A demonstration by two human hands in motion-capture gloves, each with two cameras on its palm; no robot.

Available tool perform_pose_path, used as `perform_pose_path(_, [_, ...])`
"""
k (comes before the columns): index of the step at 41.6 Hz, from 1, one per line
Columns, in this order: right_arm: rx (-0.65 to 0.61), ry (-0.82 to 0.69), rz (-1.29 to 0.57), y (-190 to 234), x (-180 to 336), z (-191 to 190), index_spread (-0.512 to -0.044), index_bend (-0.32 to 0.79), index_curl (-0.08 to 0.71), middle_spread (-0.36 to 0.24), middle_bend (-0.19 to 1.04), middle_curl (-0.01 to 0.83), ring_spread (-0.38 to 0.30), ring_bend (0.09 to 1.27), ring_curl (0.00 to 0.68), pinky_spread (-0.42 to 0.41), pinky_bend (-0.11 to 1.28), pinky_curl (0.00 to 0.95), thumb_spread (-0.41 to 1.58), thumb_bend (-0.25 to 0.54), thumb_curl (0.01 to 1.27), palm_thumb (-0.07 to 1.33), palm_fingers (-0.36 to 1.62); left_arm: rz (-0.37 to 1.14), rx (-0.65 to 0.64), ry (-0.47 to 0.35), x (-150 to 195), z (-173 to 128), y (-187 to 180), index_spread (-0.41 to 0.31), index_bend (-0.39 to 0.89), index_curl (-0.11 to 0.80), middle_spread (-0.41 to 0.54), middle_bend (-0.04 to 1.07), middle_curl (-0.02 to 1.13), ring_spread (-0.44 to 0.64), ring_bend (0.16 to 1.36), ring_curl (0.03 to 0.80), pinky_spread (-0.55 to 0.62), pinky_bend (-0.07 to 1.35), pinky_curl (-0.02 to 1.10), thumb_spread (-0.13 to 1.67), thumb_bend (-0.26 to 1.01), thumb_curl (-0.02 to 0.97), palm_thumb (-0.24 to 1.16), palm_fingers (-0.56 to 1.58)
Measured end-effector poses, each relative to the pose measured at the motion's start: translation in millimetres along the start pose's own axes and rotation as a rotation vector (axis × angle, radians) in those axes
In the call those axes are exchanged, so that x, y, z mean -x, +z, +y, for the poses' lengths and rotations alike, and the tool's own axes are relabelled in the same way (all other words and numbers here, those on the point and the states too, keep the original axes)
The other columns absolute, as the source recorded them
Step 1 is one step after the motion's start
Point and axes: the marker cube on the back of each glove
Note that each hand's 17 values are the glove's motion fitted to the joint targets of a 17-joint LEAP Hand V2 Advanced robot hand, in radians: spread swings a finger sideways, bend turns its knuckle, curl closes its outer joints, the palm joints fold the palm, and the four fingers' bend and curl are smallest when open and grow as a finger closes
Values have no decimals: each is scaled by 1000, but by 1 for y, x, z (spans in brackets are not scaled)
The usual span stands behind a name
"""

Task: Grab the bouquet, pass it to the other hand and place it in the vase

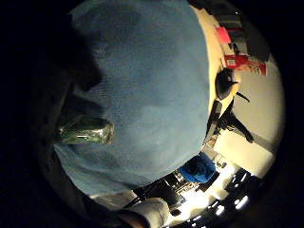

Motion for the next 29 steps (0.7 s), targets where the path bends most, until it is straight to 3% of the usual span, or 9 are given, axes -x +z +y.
perform_pose_path(2, [51,-17,-18,-1,1,2,-239,360,345,-155,354,439,-194,588,372,-192,515,326,1090,164,411,926,1217,-3,5,7,-2,1,0,68,46,139,115,365,420,237,645,326,368,381,370,1208,-16,241,141,233])
perform_pose_path(5, [144,-13,-77,3,-1,5,-239,264,352,-189,458,475,-214,652,399,-241,521,338,1101,159,410,947,1358,5,-3,15,-3,3,-2,67,52,131,114,375,421,235,657,327,366,396,372,1209,-20,240,131,230])
perform_pose_path(8, [34,6,-119,1,-3,2,-236,200,354,-195,544,512,-214,727,428,-253,538,358,1107,126,392,921,1429,21,-14,20,-2,4,-2,81,18,111,114,383,422,226,680,333,341,431,381,1176,-53,227,56,226])
perform_pose_path(11, [-178,25,-140,-8,-6,0,-235,275,390,-195,608,542,-211,780,452,-257,546,372,1062,34,362,819,1542,34,-17,21,0,3,-1,88,5,90,114,390,422,214,706,337,312,471,388,1143,-55,222,3,225])
perform_pose_path(14, [-271,45,-192,-14,-8,5,-230,389,428,-187,662,565,-205,814,472,-260,543,386,1034,19,365,837,1584,40,-8,22,1,4,0,92,15,76,113,396,421,203,727,340,293,495,393,1117,-50,218,-30,220])
perform_pose_path(21, [-197,37,-490,-26,2,25,-220,516,489,-179,743,599,-200,874,507,-258,594,422,962,3,400,906,1529,98,22,56,-3,-1,7,104,42,59,113,414,421,185,759,344,262,525,395,1077,-47,212,-47,220])
perform_pose_path(29, [-239,-76,-939,-75,39,48,-211,576,529,-174,803,621,-190,926,533,-257,642,454,921,-17,426,938,1483,346,10,108,-22,-22,-3,187,127,88,254,203,369,241,767,343,259,620,410,1058,-37,211,-30,72])
